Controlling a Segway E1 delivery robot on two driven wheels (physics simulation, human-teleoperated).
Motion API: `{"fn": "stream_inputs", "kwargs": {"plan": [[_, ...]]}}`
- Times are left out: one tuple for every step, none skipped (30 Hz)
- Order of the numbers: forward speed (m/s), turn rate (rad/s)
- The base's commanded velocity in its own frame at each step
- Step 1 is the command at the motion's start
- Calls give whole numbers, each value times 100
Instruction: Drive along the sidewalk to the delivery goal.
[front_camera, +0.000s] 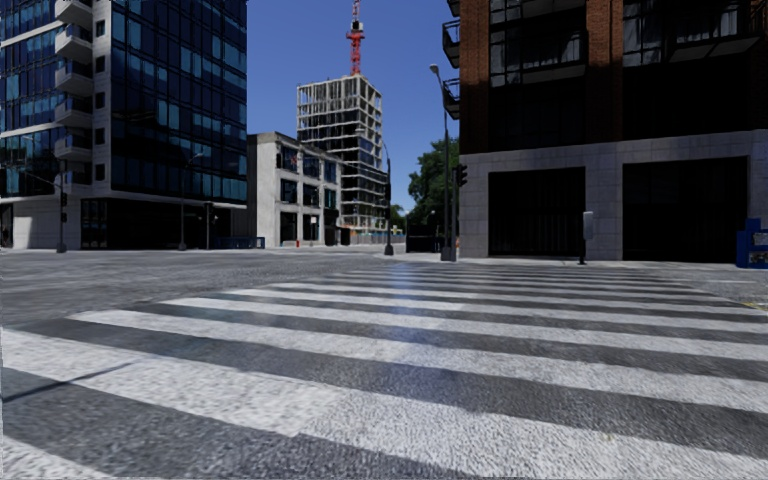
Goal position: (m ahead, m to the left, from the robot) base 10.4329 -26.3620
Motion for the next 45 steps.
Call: {"fn": "stream_inputs", "kwargs": {"plan": [[163, -53], [163, -53], [163, -53], [163, -53], [163, -53], [163, -53], [163, -53], [163, -53], [163, -53], [163, -53], [163, -53], [163, -53], [163, -53], [163, -53], [163, -53], [163, -53], [163, -53], [163, -53], [163, -53], [163, -53], [163, -53], [163, -53], [163, -53], [162, -53], [160, -53], [158, -50], [158, -9], [200, 0], [200, 0], [200, 0], [200, 0], [200, 0], [200, 0], [200, 0], [200, 0], [200, 0], [200, 0], [200, 0], [200, 0], [200, 0], [200, 0], [200, 0], [200, 0], [200, 0], [200, 0]]}}
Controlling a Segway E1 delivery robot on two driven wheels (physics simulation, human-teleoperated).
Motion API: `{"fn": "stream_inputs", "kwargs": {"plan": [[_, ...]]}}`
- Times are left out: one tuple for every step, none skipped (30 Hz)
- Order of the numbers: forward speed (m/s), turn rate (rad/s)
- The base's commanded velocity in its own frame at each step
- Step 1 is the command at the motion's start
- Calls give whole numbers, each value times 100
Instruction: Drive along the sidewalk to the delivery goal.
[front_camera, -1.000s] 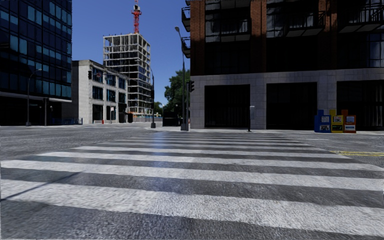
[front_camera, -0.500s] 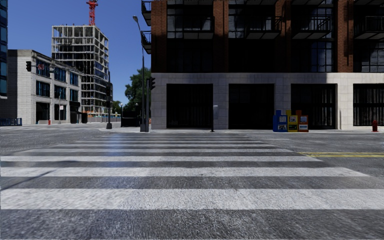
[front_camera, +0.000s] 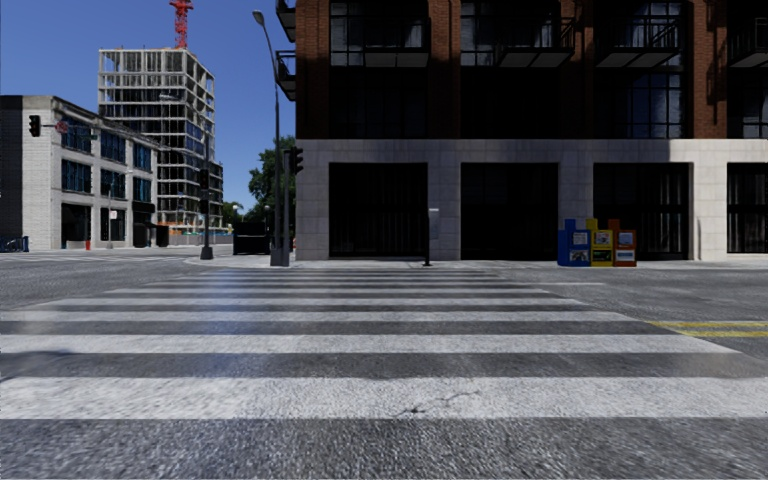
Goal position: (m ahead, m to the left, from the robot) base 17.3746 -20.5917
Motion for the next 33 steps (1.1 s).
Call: {"fn": "stream_inputs", "kwargs": {"plan": [[200, 0], [200, 0], [200, 0], [200, 0], [200, 0], [200, 0], [200, 0], [200, 0], [200, 0], [200, 0], [200, 0], [200, 0], [200, 0], [200, 0], [200, 0], [200, 0], [200, 0], [200, 0], [200, 0], [200, 0], [200, 0], [200, 0], [200, 0], [200, 0], [200, 0], [200, 0], [200, 0], [200, 0], [200, 0], [200, 0], [200, 0], [200, 0], [200, 0]]}}
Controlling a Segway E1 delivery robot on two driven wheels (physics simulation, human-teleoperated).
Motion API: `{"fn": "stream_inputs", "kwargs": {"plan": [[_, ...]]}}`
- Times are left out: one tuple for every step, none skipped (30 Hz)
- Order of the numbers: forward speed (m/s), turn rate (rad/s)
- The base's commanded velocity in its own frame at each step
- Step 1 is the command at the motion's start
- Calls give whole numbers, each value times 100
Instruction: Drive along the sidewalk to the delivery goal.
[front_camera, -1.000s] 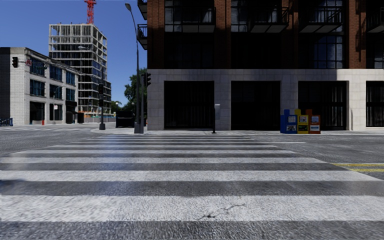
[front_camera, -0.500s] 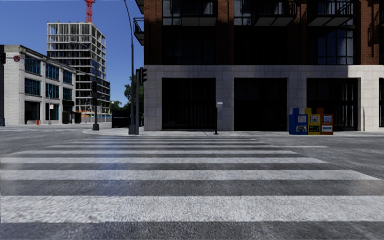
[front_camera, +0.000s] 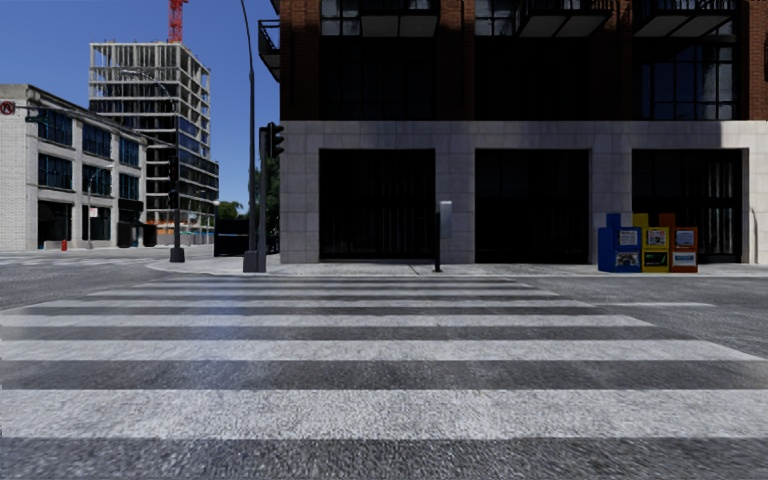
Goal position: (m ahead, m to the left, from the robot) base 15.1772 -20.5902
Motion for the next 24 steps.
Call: {"fn": "stream_inputs", "kwargs": {"plan": [[200, 0], [200, 0], [200, 0], [200, 0], [200, 0], [200, 0], [200, 0], [200, 0], [200, 0], [200, 0], [200, 0], [200, 0], [200, 0], [200, 0], [200, 0], [200, 0], [200, 0], [200, 0], [200, 0], [200, 0], [200, 0], [200, 0], [200, 0], [200, 0]]}}
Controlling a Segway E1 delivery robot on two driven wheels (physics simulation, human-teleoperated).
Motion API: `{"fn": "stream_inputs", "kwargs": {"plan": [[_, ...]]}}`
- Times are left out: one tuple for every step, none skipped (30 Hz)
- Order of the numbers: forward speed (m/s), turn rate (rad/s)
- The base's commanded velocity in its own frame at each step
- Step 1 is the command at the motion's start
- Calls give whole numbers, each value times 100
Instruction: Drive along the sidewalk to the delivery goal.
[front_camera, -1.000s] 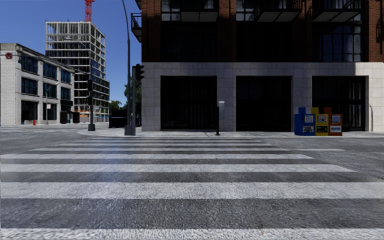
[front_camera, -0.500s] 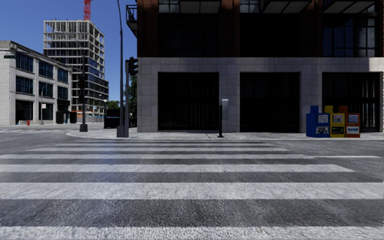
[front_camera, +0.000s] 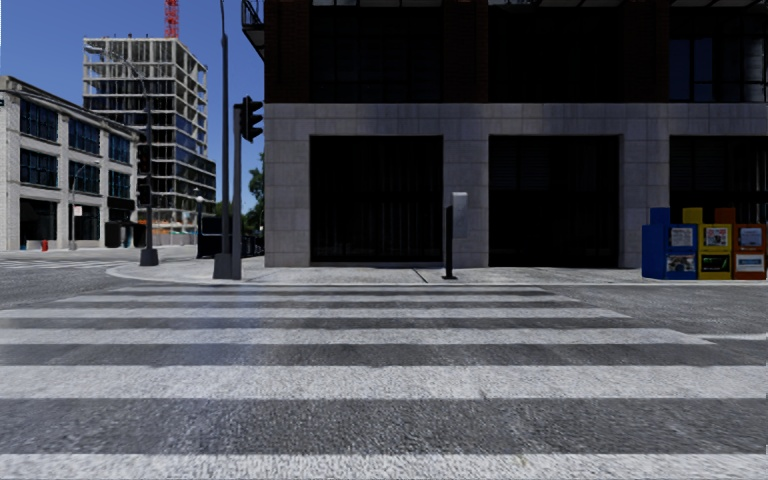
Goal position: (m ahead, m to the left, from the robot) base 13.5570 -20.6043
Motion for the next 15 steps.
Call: {"fn": "stream_inputs", "kwargs": {"plan": [[200, 0], [200, 0], [200, 0], [200, 0], [200, 0], [200, 0], [200, 0], [200, 0], [200, 0], [200, 0], [200, 0], [200, 0], [200, 0], [200, 0], [200, 0]]}}
